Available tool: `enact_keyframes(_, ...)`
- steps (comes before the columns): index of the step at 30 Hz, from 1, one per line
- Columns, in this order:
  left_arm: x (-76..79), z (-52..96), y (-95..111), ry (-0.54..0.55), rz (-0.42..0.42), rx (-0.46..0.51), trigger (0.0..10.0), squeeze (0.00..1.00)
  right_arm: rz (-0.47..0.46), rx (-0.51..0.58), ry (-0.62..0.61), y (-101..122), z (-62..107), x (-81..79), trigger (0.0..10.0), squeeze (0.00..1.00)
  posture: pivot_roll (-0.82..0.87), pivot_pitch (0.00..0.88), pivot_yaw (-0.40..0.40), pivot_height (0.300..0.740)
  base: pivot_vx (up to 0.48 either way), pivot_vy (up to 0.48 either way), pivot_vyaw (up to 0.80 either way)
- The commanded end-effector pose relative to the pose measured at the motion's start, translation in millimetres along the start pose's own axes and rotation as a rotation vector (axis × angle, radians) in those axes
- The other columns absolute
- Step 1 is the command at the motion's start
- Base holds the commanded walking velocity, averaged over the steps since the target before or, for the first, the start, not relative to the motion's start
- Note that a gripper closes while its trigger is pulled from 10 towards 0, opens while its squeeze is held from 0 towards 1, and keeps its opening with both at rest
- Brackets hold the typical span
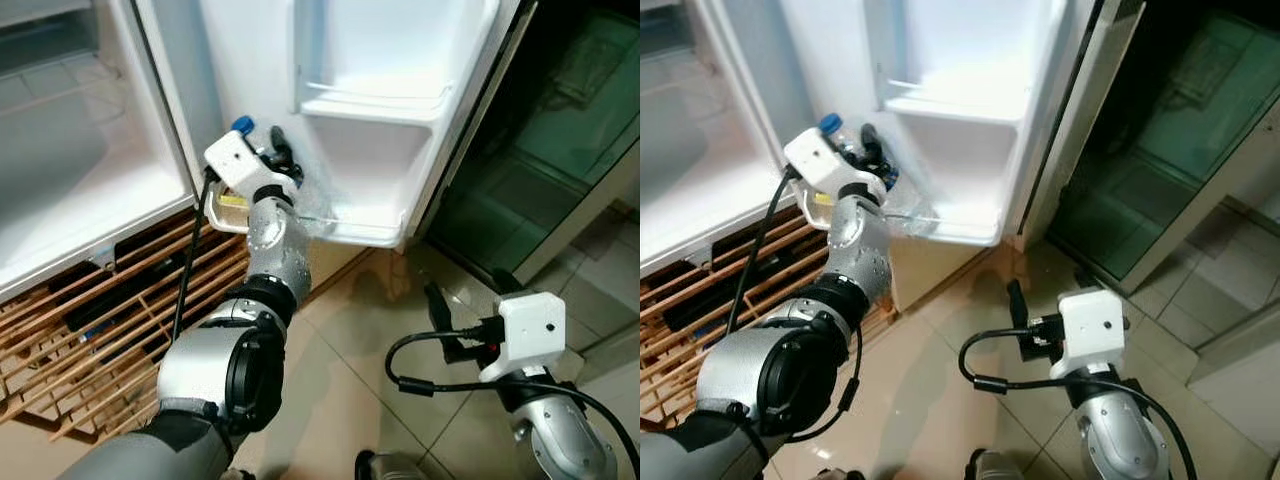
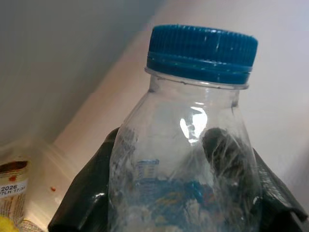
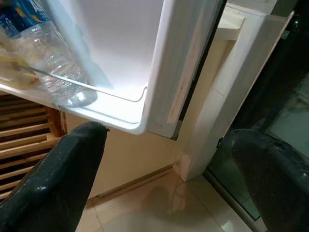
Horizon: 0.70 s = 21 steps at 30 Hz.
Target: Restocking fridge
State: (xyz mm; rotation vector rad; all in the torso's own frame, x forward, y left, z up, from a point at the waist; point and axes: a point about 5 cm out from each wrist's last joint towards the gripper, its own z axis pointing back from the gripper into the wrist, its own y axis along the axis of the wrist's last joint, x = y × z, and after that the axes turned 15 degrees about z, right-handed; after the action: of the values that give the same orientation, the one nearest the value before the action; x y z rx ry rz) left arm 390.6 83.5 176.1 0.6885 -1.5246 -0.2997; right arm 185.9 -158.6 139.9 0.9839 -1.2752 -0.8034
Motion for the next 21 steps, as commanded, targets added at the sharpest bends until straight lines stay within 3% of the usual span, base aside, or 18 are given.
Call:
enact_keyframes(1, 26.3, 25.6, -44, -0.057, -0.005, -0.149, 10.0, 0.0, 0.011, 0.011, -0.003, 3, -0.4, 1.9, 10.0, 0.1, -0.4, 0.103, -0.012, 0.74, 0.0, 0.0, 0.0)
enact_keyframes(2, 29.6, 27.2, -46, -0.085, -0.032, -0.152, 10.0, 0.0, 0.01, 0.011, -0.001, 3, -0.6, 1.7, 10.0, 0.1, -0.4, 0.103, -0.012, 0.74, 0.0, 0.0, 0.0)
enact_keyframes(5, 48.0, 37.6, -57, -0.276, -0.272, -0.162, 10.0, 0.0, 0.009, 0.012, 0.0, 3, -1.5, 1.4, 10.0, 0.09, -0.39, 0.103, -0.011, 0.74, 0.0, 0.0, 0.0)
enact_keyframes(6, 51.7, 39.7, -59, -0.314, -0.317, -0.157, 10.0, 0.0, 0.008, 0.012, 0.0, 3, -1.9, 1.3, 10.0, 0.1, -0.39, 0.103, -0.011, 0.74, 0.0, 0.0, 0.0)
enact_keyframes(10, 63.7, 39.6, -58, -0.396, -0.461, -0.119, 10.0, 0.0, 0.003, 0.011, -0.003, 2, -3.0, 1.3, 10.0, 0.1, -0.38, 0.1, -0.011, 0.74, 0.0, 0.0, 0.0)
enact_keyframes(12, 66.1, 39.6, -58, -0.415, -0.488, -0.113, 10.0, 0.0, 0.002, 0.011, -0.003, 2, -3.4, 1.3, 10.0, 0.1, -0.38, 0.099, -0.011, 0.74, 0.0, 0.0, 0.0)
enact_keyframes(13, 73.5, 40.4, -57, -0.469, -0.576, -0.075, 10.0, 0.58, 0.0, 0.011, -0.003, 2, -4.4, 1.0, 10.0, 0.1, -0.37, 0.097, -0.012, 0.74, 0.0, 0.0, 0.0)
enact_keyframes(14, 75.3, 40.7, -57, -0.483, -0.608, -0.062, 10.0, 1.0, 0.0, 0.012, -0.002, 1, -5.0, 0.9, 10.0, 0.09, -0.37, 0.095, -0.012, 0.74, 0.0, 0.0, 0.0)
enact_keyframes(21, 68.8, 40.8, -60, -0.464, -0.681, -0.077, 10.0, 1.0, -0.004, 0.018, 0.004, 1, -10.2, -0.2, 10.0, 0.1, -0.35, 0.09, -0.015, 0.74, 0.0, 0.0, 0.0)
